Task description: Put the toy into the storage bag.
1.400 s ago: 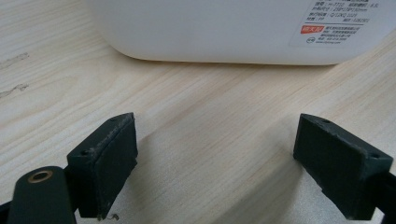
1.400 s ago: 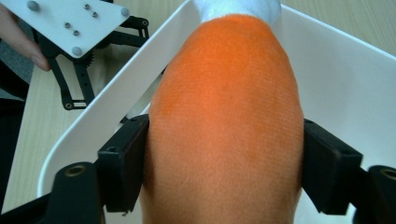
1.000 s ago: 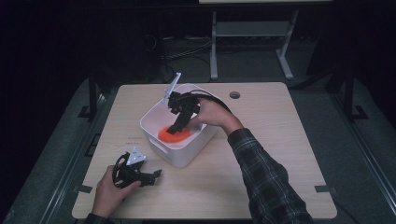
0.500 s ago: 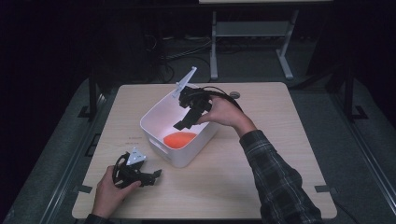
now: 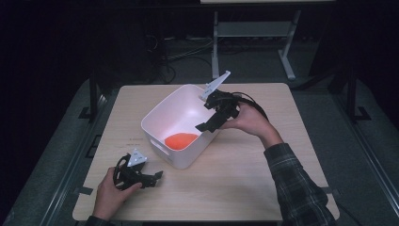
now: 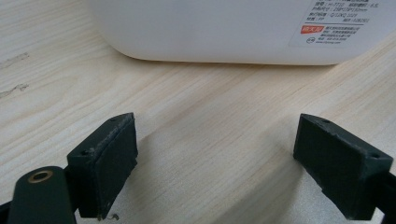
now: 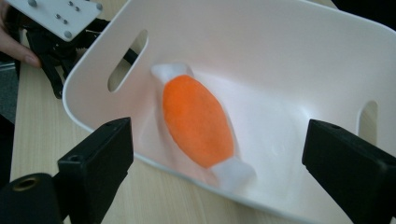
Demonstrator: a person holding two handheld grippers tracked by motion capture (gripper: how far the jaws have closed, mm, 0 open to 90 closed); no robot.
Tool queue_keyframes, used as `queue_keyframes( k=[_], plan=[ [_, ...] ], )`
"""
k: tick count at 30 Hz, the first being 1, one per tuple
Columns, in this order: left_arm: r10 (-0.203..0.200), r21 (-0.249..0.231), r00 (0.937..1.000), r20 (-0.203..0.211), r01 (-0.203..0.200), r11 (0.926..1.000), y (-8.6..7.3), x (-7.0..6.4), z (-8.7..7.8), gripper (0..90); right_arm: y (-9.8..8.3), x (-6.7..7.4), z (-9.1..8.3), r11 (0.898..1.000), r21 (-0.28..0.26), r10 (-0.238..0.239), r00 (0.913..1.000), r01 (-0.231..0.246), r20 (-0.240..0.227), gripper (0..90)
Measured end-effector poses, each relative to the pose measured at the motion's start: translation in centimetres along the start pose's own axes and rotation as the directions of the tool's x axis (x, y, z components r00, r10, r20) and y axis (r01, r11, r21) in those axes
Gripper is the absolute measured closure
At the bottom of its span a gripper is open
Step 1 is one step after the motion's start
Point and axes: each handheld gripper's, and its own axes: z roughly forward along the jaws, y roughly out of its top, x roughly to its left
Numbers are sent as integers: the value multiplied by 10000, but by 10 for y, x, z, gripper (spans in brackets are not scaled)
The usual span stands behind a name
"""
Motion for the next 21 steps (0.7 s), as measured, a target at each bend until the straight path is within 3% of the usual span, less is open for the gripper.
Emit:
queue_keyframes(
  k=[14,21],
  plan=[
    [4,5,10000,-9,-4,10000,0,0,0,126,-52,3,-27,9947,-516,929,9920,-887,855,79],
    [7,8,10000,-9,-7,10000,0,0,0,126,-85,8,-33,9862,-701,1586,9780,-1502,1359,78]
  ],
)
